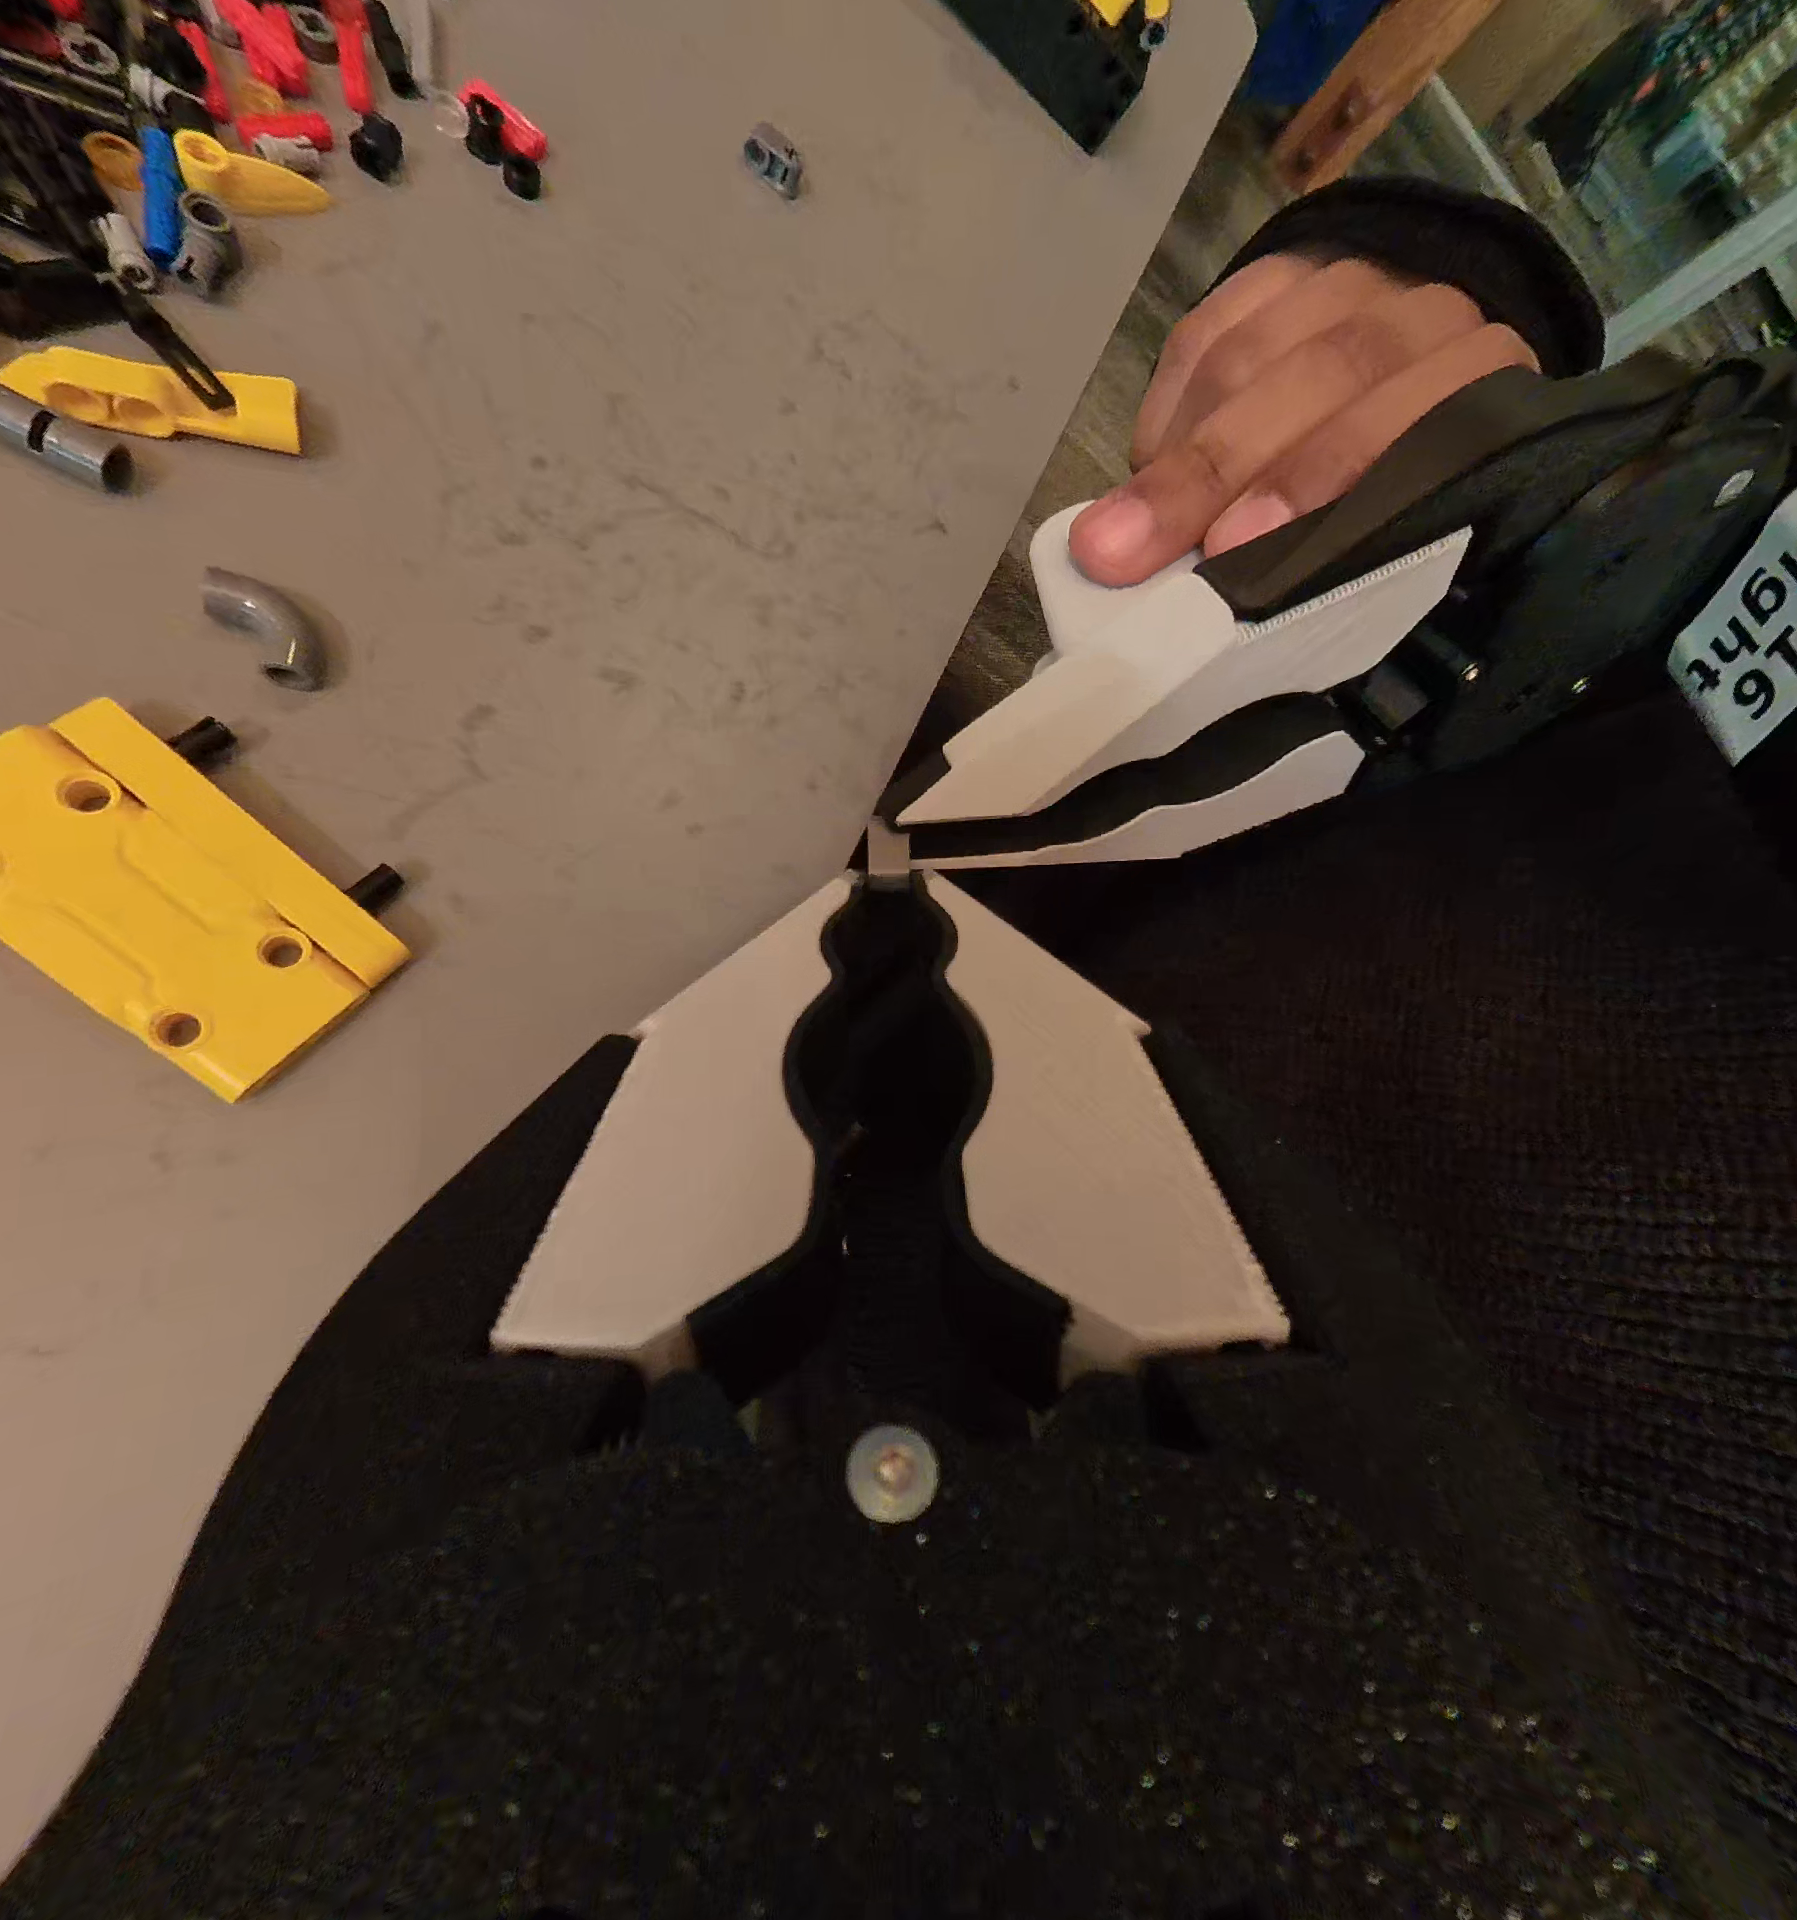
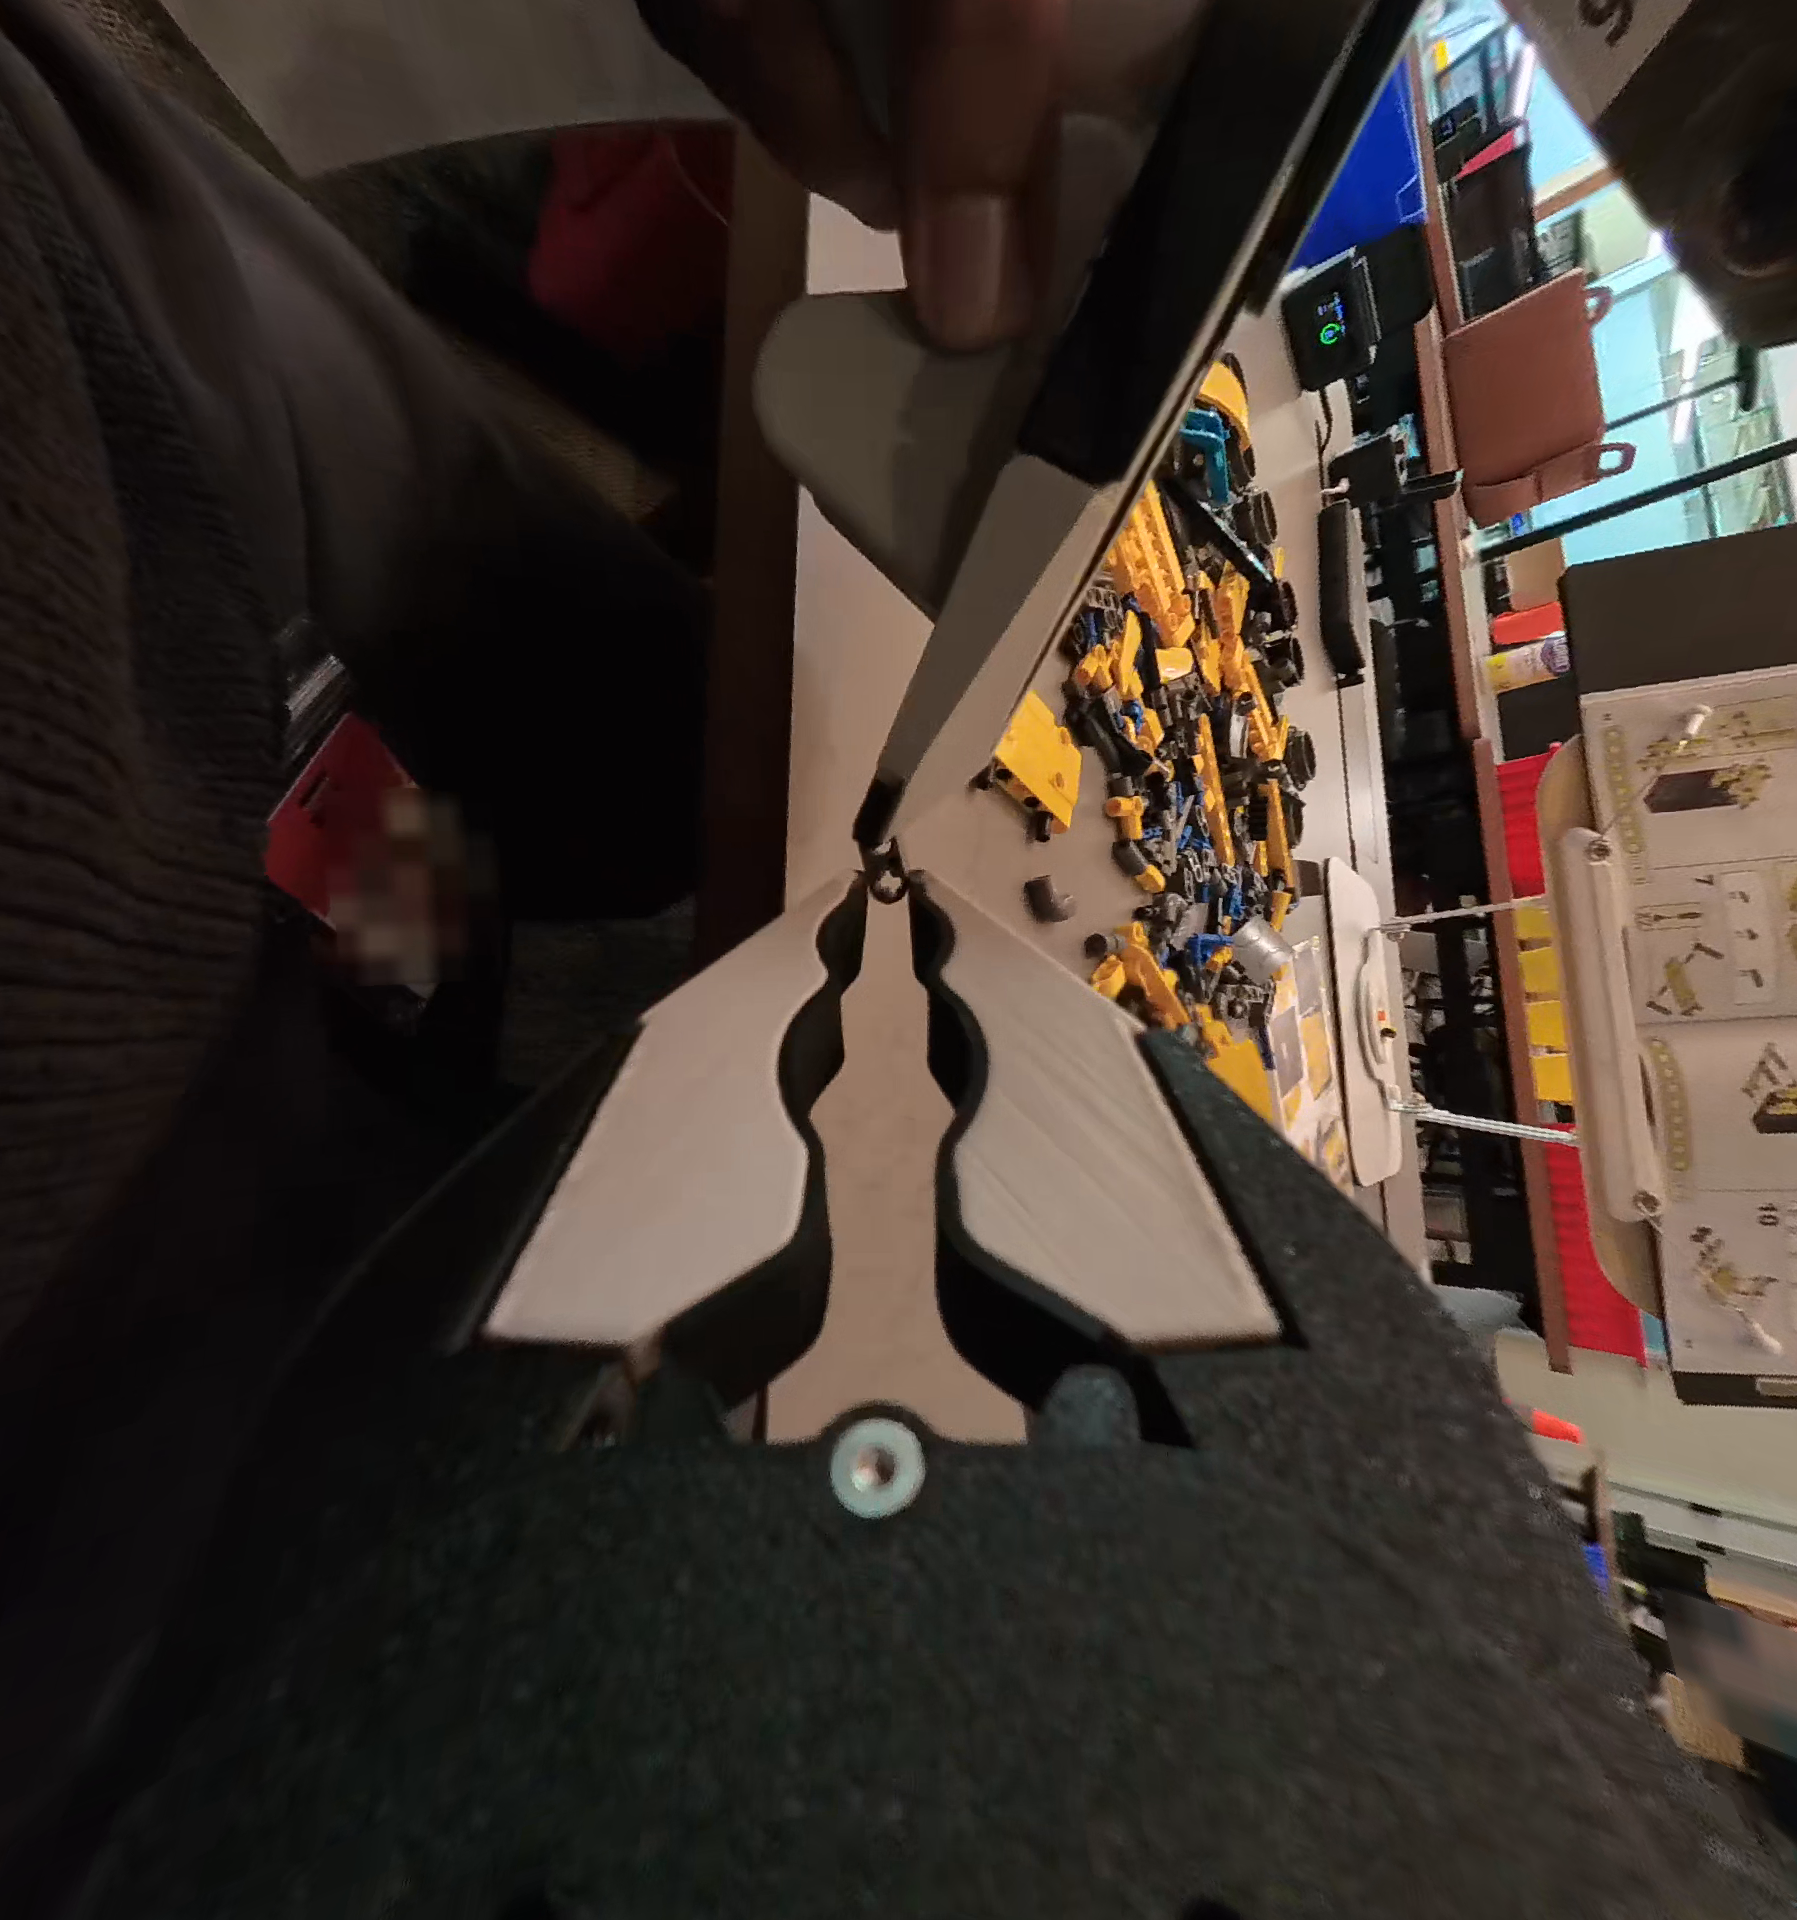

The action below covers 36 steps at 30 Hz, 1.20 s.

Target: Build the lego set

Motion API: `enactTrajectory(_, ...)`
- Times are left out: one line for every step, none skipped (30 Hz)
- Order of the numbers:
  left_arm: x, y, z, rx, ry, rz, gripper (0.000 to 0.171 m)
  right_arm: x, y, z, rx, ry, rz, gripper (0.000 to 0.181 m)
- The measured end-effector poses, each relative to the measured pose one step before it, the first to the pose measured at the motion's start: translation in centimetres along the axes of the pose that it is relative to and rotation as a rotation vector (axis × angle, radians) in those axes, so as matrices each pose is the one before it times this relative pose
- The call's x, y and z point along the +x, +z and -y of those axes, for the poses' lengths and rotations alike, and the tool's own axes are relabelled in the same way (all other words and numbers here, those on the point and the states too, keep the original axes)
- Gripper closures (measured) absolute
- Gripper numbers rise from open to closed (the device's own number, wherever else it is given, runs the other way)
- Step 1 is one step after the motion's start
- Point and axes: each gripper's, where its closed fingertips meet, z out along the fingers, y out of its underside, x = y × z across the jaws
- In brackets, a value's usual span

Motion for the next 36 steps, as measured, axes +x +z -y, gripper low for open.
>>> enactTrajectory(0.054, 0.031, 0.039, 0.00392, 0.0026, -0.0048, 0.165, -0.024, -0.075, -0.027, 0.0004, 0.0104, 0.0047, 0.173)
enactTrajectory(-0.051, -0.026, 0.355, 0.0232, -0.0015, 0.0017, 0.165, 0.158, -0.062, -0.166, -0.0064, 0.0215, -0.0027, 0.174)
enactTrajectory(-0.281, -0.124, 0.651, 0.04126, 0.0012, 0.0201, 0.158, 0.258, -0.116, -0.292, -0.0099, 0.0326, -0.0044, 0.174)
enactTrajectory(-0.549, -0.252, 0.784, 0.0506, 0.0074, 0.0385, 0.136, 0.555, -0.234, -0.44, -0.0125, 0.0464, -0.0158, 0.174)
enactTrajectory(-0.513, -0.333, 0.751, 0.05123, 0.0134, 0.0355, 0.124, 0.76, -0.315, -0.652, -0.0181, 0.0607, -0.0203, 0.174)
enactTrajectory(-0.557, -0.367, 0.663, 0.04788, 0.0098, 0.0349, 0.125, 0.837, -0.375, -0.789, -0.0187, 0.0722, -0.0163, 0.174)
enactTrajectory(-0.826, -0.334, 0.648, 0.04733, 0.0024, 0.0487, 0.124, 1.266, -0.354, -1.13, -0.0343, 0.0898, -0.0327, 0.174)
enactTrajectory(-0.711, -0.288, 0.526, 0.04262, 0.0026, 0.0377, 0.124, 1.441, -0.295, -1.492, -0.0588, 0.0981, -0.0302, 0.174)
enactTrajectory(-0.455, -0.199, 0.348, 0.03164, 0.0055, 0.02, 0.124, 1.484, -0.215, -1.739, -0.076, 0.0999, -0.0216, 0.174)
enactTrajectory(-0.409, -0.126, 0.245, 0.02381, 0.0045, 0.0183, 0.124, 1.737, -0.179, -1.887, -0.0867, 0.1046, -0.0295, 0.174)
enactTrajectory(-0.302, -0.074, 0.166, 0.01918, 0.0081, 0.0158, 0.124, 1.809, -0.091, -1.818, -0.0818, 0.1066, -0.0288, 0.174)
enactTrajectory(-0.12, -0.036, 0.066, 0.01153, 0.0136, 0.0078, 0.124, 1.705, 0.037, -1.727, -0.0824, 0.1097, -0.0187, 0.174)
enactTrajectory(-0.069, -0.017, 0.007, 0.00642, 0.0156, 0.0091, 0.124, 1.203, 0.143, -1.199, -0.0602, 0.1011, 0.0121, 0.174)
enactTrajectory(-0.095, -0.024, 0.026, 0.00857, 0.0177, 0.0142, 0.124, 0.813, 0.151, -0.833, -0.0394, 0.0947, 0.0252, 0.174)
enactTrajectory(-0.054, -0.031, 0.002, 0.0059, 0.019, 0.013, 0.124, 0.946, 0.148, -0.654, -0.0367, 0.0753, 0.0023, 0.174)
enactTrajectory(0.038, -0.027, -0.103, -0.0014, 0.0195, 0.0059, 0.124, 0.85, 0.089, -0.377, -0.0221, 0.0386, -0.0127, 0.174)
enactTrajectory(-0.023, -0.035, -0.141, -0.00457, 0.0147, 0.0077, 0.124, 0.671, 0.052, -0.209, -0.0129, 0.0234, -0.0182, 0.174)
enactTrajectory(-0.052, -0.017, -0.201, -0.00918, 0.0081, 0.0051, 0.124, 0.346, 0.092, -0.154, -0.0113, 0.0208, -0.0078, 0.174)
enactTrajectory(-0.057, -0.011, -0.235, -0.01057, 0.0027, 0.0007, 0.124, 0.051, 0.175, -0.109, -0.0081, 0.0174, 0.0046, 0.174)
enactTrajectory(-0.088, -0.03, -0.162, -0.00504, 0.0005, -0.0004, 0.124, -0.083, 0.218, -0.084, -0.0064, 0.0152, 0.0091, 0.174)
enactTrajectory(-0.104, -0.063, -0.079, 0.00178, -0.0007, -0.0002, 0.124, -0.127, 0.232, -0.125, -0.0091, 0.0109, 0.0083, 0.174)
enactTrajectory(-0.126, -0.084, -0.02, 0.00533, -0.0029, -0.0002, 0.124, -0.144, 0.21, -0.1, -0.0077, 0.0054, 0.0063, 0.174)
enactTrajectory(-0.105, -0.068, 0.022, 0.00707, -0.0055, -0.0017, 0.124, -0.138, 0.133, -0.002, -0.0025, -0.0012, 0.0032, 0.174)
enactTrajectory(-0.09, -0.064, 0.04, 0.00709, -0.0065, -0.0028, 0.124, -0.035, 0.061, 0.06, 0.0014, -0.0061, -0.0056, 0.174)
enactTrajectory(-0.04, -0.048, 0.045, 0.0077, -0.0062, -0.0066, 0.124, 0.025, -0.011, 0.103, 0.0032, -0.0041, -0.0084, 0.174)
enactTrajectory(0.035, -0.021, 0.088, 0.00973, -0.0074, -0.0097, 0.124, -0.17, -0.029, 0.149, 0.0056, 0.0001, 0.0074, 0.174)
enactTrajectory(0.085, 0.002, 0.153, 0.01389, -0.0069, -0.012, 0.124, -0.319, -0.009, 0.158, 0.0067, 0.0057, 0.0202, 0.174)
enactTrajectory(0.072, 0.052, 0.118, 0.01085, -0.0066, -0.0105, 0.124, -0.188, 0.03, 0.11, 0.0045, 0.007, 0.0125, 0.174)
enactTrajectory(0.009, 0.091, 0.061, 0.00529, -0.0062, -0.006, 0.124, 0.054, 0.078, -0.005, -0.0018, -0.0013, -0.0036, 0.174)
enactTrajectory(-0.029, 0.118, 0.0, 0.00054, -0.0042, -0.0023, 0.124, 0.171, 0.115, -0.114, -0.0085, -0.007, -0.0106, 0.174)
enactTrajectory(-0.046, 0.109, -0.063, -0.00287, -0.0015, 0.0002, 0.123, 0.116, 0.126, -0.148, -0.0081, -0.0059, -0.0065, 0.174)
enactTrajectory(-0.037, 0.102, -0.078, -0.00369, 0.0013, 0.0018, 0.123, 0.06, 0.097, -0.063, -0.0013, -0.002, -0.0014, 0.174)
enactTrajectory(-0.024, 0.095, -0.102, -0.00491, 0.0028, 0.0022, 0.123, -0.049, 0.061, -0.011, 0.0036, 0.0026, 0.0065, 0.174)
enactTrajectory(-0.065, 0.051, -0.08, -0.00427, 0.0034, 0.0052, 0.123, -0.096, -0.015, 0.014, 0.0063, 0.0068, 0.0105, 0.173)
enactTrajectory(-0.107, 0.033, -0.038, -0.00181, 0.0044, 0.008, 0.123, -0.04, -0.068, 0.06, 0.0102, 0.0088, 0.0086, 0.172)
enactTrajectory(-0.13, 0.001, -0.006, 0.00003, 0.0042, 0.0093, 0.123, 0.033, -0.132, 0.091, 0.0129, 0.0087, 0.005, 0.168)
